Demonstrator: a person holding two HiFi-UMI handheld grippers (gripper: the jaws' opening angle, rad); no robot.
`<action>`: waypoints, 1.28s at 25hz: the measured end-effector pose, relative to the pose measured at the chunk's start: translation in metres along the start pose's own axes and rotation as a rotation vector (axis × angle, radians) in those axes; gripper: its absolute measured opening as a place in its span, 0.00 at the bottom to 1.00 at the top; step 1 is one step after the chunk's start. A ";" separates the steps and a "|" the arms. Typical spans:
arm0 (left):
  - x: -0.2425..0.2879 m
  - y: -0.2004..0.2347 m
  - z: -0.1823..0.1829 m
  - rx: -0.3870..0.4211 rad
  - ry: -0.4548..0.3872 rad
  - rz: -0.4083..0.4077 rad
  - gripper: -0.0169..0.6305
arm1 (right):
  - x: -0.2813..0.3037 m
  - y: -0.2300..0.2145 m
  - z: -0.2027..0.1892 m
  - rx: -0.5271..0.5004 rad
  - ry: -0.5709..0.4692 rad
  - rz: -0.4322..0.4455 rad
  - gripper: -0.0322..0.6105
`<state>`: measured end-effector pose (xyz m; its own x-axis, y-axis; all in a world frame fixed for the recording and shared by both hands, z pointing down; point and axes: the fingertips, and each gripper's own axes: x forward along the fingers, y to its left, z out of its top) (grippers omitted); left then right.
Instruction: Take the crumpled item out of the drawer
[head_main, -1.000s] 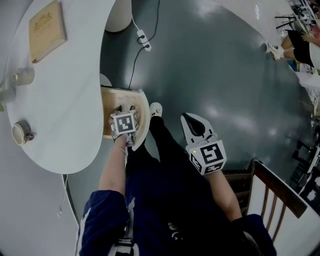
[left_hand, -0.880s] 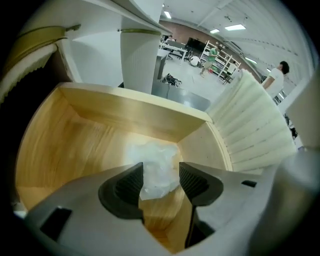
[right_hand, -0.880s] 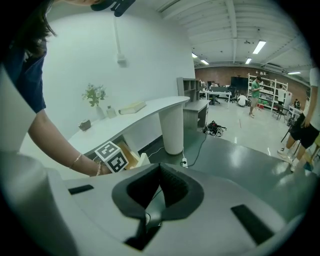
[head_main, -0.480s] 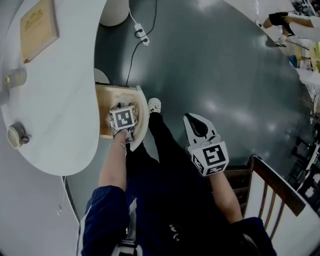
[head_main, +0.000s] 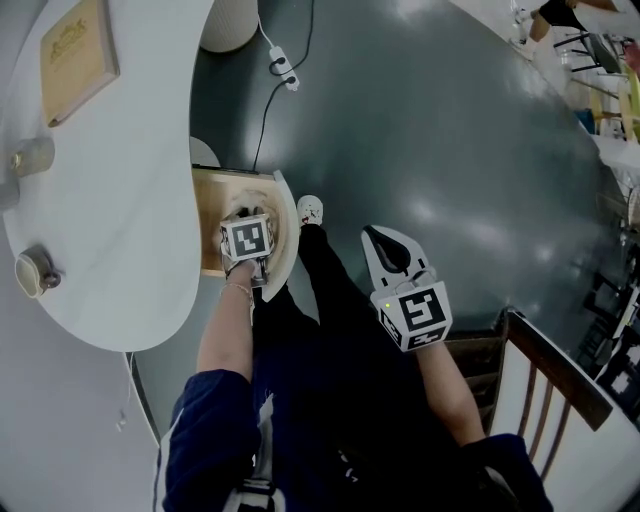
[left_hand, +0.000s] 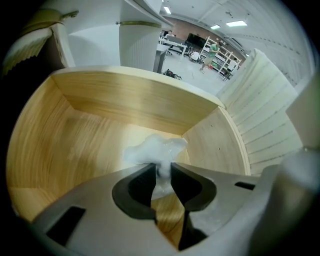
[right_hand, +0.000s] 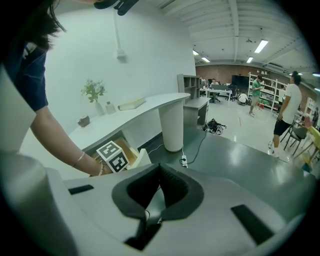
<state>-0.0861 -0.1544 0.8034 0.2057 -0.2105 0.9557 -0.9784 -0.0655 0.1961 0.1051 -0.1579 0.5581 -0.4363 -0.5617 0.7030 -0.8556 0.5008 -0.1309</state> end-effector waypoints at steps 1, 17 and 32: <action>-0.001 0.000 0.000 0.003 0.003 -0.002 0.17 | 0.000 0.000 0.001 0.000 -0.002 -0.001 0.06; -0.052 -0.011 0.004 0.091 -0.002 0.011 0.13 | -0.006 0.012 0.019 0.028 -0.080 0.008 0.06; -0.118 -0.035 0.010 0.176 -0.064 0.018 0.13 | -0.018 0.018 0.032 0.047 -0.149 0.027 0.06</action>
<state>-0.0762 -0.1370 0.6812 0.1950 -0.2745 0.9416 -0.9641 -0.2302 0.1326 0.0883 -0.1598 0.5204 -0.4928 -0.6416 0.5878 -0.8536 0.4875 -0.1834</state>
